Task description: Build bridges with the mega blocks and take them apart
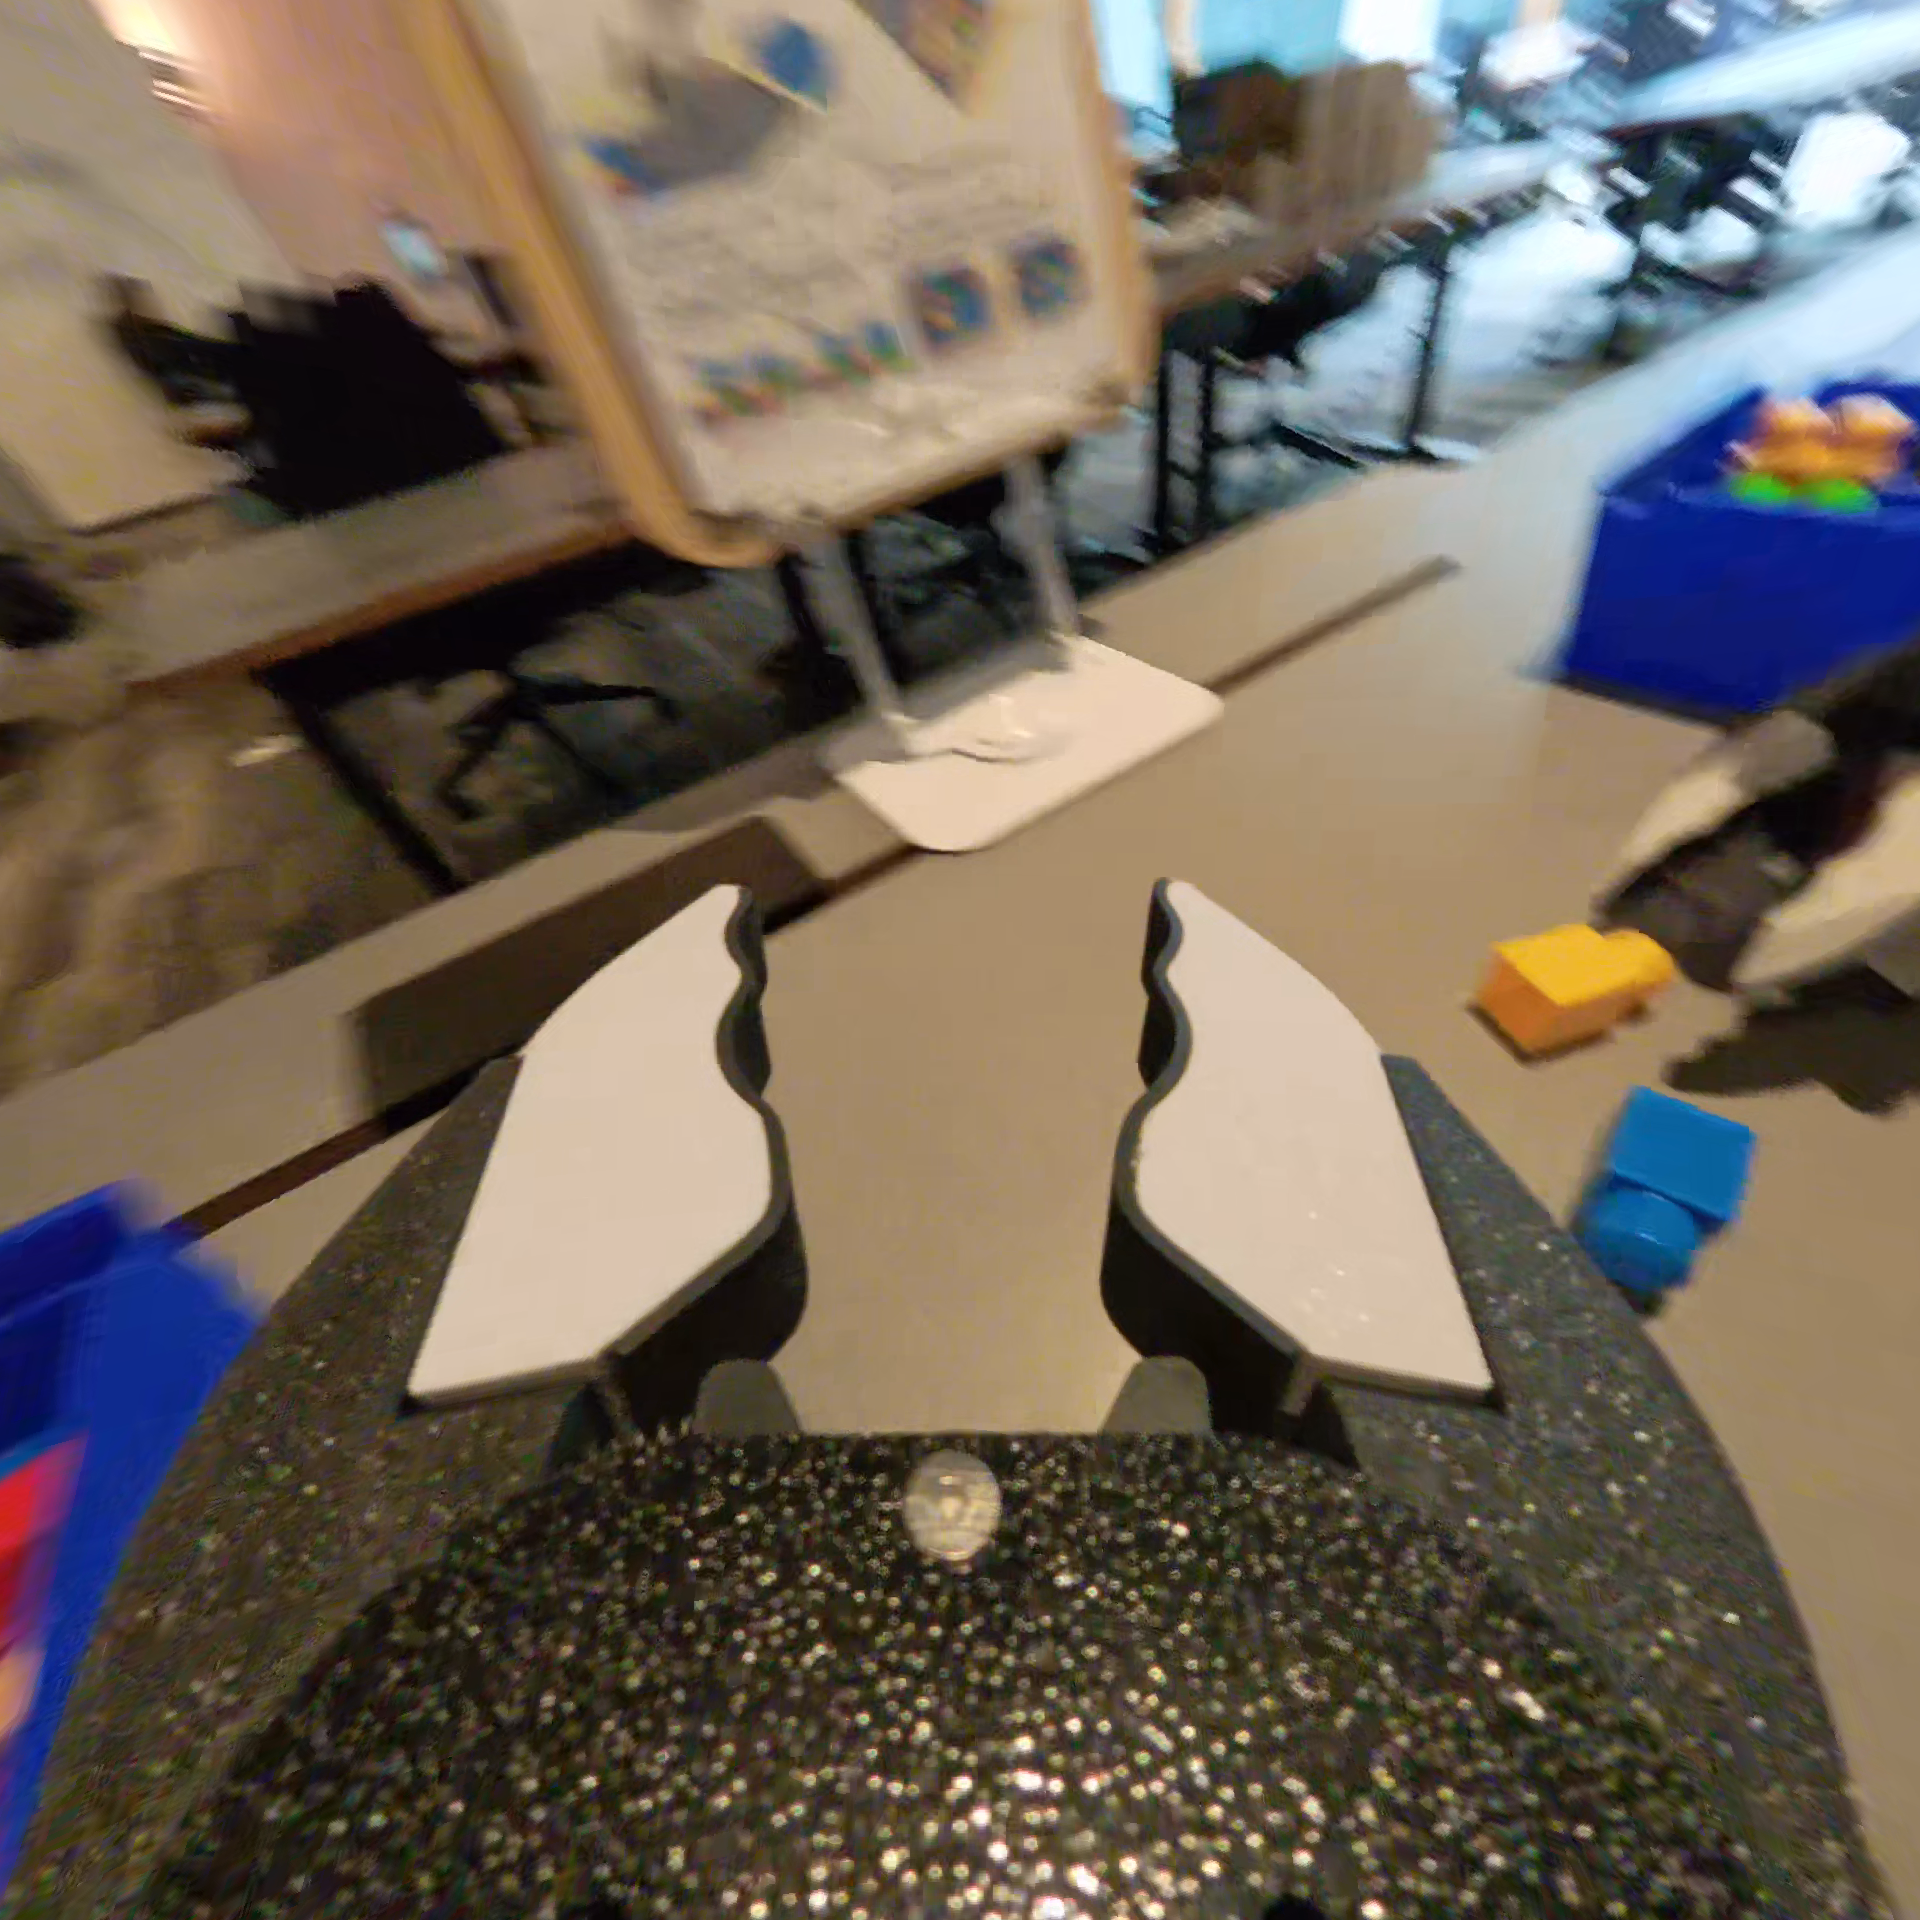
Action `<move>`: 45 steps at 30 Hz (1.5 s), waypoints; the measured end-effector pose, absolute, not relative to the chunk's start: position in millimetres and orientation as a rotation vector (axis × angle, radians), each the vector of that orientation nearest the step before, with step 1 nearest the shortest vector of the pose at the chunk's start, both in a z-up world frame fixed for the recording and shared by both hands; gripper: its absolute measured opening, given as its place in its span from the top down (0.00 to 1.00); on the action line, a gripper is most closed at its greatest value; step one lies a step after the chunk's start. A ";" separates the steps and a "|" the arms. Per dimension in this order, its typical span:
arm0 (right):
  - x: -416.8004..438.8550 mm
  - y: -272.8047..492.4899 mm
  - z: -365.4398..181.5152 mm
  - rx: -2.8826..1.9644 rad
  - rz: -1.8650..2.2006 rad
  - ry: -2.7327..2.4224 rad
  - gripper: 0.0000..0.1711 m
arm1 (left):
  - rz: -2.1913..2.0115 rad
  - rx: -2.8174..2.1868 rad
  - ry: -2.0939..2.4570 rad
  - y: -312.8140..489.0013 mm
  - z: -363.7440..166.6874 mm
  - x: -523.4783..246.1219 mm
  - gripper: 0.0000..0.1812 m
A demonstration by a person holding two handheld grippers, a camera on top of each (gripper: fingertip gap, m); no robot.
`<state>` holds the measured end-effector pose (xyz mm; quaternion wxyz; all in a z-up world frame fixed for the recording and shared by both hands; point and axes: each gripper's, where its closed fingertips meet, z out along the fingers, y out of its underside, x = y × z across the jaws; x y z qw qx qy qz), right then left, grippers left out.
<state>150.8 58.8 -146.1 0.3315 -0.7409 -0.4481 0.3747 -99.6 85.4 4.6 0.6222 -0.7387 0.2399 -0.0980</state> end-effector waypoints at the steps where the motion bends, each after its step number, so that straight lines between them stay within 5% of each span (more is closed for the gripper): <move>1: 151.6 60.3 -144.7 -1.938 0.999 -1.150 0.68 | -0.186 -1.679 0.438 79.7 20.9 -134.7 0.64; 6: 152.6 63.5 -142.3 -1.945 1.046 -1.109 0.69 | -0.038 -1.753 -0.056 42.1 48.0 -312.6 0.66; 11: 150.2 61.9 -145.1 -1.953 1.026 -1.134 0.69 | -0.122 -2.191 -0.341 37.1 -28.3 -411.3 0.65; 26: 149.9 59.6 -146.9 -1.960 1.037 -1.150 0.70 | -0.285 -2.481 -0.327 48.7 -130.3 -402.7 0.65; 33: 150.0 59.5 -147.3 -1.961 1.036 -1.150 0.71 | -0.345 -2.308 -0.371 58.2 -113.2 -413.9 0.72; 45: 150.3 57.3 -145.4 -1.955 1.088 -1.149 0.71 | -0.481 -2.411 -0.317 53.3 -139.0 -392.4 0.70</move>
